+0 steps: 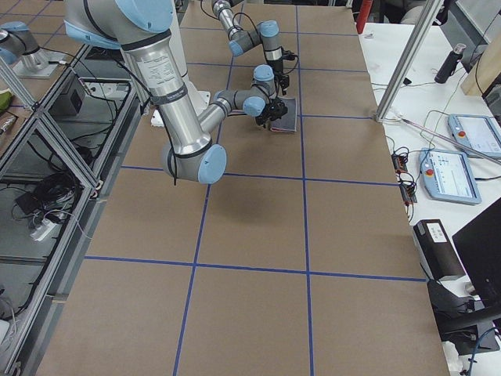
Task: Fold towel twice with both arms
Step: 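Grasp the ends of the folded grey strip with both grippers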
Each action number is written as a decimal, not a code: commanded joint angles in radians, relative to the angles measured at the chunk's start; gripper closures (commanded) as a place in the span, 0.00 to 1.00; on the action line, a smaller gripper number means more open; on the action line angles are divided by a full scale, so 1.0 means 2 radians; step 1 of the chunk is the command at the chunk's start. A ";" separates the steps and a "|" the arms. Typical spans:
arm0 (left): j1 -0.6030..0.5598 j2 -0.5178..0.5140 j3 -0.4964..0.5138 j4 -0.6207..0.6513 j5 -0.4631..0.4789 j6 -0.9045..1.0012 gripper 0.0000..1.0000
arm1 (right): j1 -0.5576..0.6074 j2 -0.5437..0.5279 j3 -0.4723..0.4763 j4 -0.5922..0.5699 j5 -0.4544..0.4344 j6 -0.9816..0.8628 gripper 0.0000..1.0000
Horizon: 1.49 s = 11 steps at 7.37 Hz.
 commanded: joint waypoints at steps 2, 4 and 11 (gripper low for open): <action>0.000 0.001 0.000 0.000 0.000 0.000 0.32 | -0.003 0.000 -0.003 0.000 -0.002 0.002 0.24; 0.000 0.003 0.000 0.000 0.000 0.000 0.32 | -0.003 -0.002 -0.004 0.000 -0.005 0.001 0.37; 0.000 0.007 -0.004 0.000 0.000 0.001 0.32 | -0.002 -0.005 0.013 -0.001 -0.006 -0.001 1.00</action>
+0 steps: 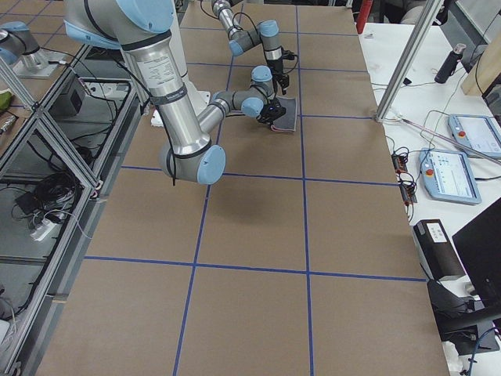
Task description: Fold towel twice with both arms
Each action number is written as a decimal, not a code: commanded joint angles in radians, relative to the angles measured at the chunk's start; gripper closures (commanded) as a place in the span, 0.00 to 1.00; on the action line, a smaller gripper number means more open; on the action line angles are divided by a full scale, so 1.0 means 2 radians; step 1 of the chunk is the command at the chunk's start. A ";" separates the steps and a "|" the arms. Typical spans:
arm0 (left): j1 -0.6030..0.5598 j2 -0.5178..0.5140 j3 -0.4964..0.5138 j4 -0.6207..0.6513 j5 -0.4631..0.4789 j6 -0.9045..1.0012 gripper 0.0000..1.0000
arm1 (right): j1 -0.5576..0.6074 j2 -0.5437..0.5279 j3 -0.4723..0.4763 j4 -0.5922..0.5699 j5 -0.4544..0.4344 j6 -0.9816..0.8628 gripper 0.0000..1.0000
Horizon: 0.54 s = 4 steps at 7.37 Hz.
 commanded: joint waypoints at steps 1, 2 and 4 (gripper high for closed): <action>0.000 0.003 -0.009 0.000 0.000 0.000 0.32 | 0.002 -0.019 0.044 -0.006 0.004 0.001 1.00; 0.000 0.014 -0.026 0.000 -0.001 0.000 0.32 | -0.005 -0.051 0.097 -0.007 0.014 0.003 1.00; 0.000 0.028 -0.046 0.000 -0.010 0.001 0.32 | -0.042 -0.058 0.127 -0.007 0.021 0.053 1.00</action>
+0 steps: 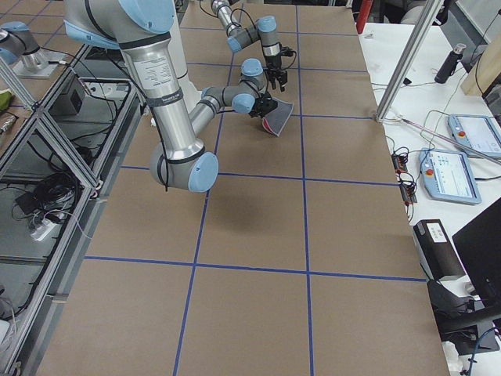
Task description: Fold towel twice with both arms
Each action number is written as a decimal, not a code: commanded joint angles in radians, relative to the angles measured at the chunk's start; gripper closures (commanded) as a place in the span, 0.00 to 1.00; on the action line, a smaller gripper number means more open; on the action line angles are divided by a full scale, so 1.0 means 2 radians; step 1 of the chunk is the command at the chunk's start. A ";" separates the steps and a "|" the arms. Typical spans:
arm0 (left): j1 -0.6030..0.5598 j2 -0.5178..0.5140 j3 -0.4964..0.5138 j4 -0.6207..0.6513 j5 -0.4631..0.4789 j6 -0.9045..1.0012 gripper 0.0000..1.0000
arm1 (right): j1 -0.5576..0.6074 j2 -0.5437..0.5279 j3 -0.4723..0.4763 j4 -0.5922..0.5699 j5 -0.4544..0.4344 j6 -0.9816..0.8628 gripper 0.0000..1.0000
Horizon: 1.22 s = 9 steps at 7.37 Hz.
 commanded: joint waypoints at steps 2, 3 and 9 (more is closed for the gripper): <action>0.005 0.007 -0.007 0.000 -0.006 0.000 0.32 | -0.065 -0.002 0.038 0.001 0.004 0.046 1.00; 0.005 0.006 -0.007 0.000 -0.006 0.000 0.32 | -0.078 0.002 0.040 0.001 0.003 0.052 1.00; 0.048 0.026 -0.009 -0.002 0.000 0.002 0.34 | -0.040 0.003 0.054 -0.001 0.007 0.045 0.00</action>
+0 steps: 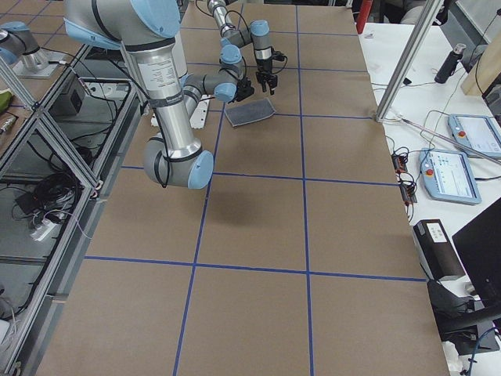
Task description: Fold towel twice with both arms
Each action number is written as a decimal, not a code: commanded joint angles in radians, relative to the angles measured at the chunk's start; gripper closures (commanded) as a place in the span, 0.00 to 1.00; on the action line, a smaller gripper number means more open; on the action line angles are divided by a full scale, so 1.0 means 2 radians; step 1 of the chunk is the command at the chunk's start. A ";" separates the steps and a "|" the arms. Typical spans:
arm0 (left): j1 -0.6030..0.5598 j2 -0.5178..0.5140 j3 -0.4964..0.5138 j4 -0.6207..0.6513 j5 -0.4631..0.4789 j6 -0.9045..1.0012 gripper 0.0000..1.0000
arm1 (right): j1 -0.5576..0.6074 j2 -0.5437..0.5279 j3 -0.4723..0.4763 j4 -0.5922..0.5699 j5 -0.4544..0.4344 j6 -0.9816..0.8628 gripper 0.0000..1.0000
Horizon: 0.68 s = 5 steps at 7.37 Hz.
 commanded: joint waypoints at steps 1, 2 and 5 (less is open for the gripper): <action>0.011 0.003 0.005 0.000 0.001 0.005 0.39 | 0.020 -0.004 -0.001 -0.001 0.008 -0.007 0.00; 0.012 0.002 0.008 0.000 0.000 0.007 0.41 | 0.021 -0.004 -0.002 -0.001 0.010 -0.007 0.00; 0.012 -0.002 0.018 -0.002 0.000 0.008 0.48 | 0.030 -0.014 0.000 -0.001 0.011 -0.010 0.00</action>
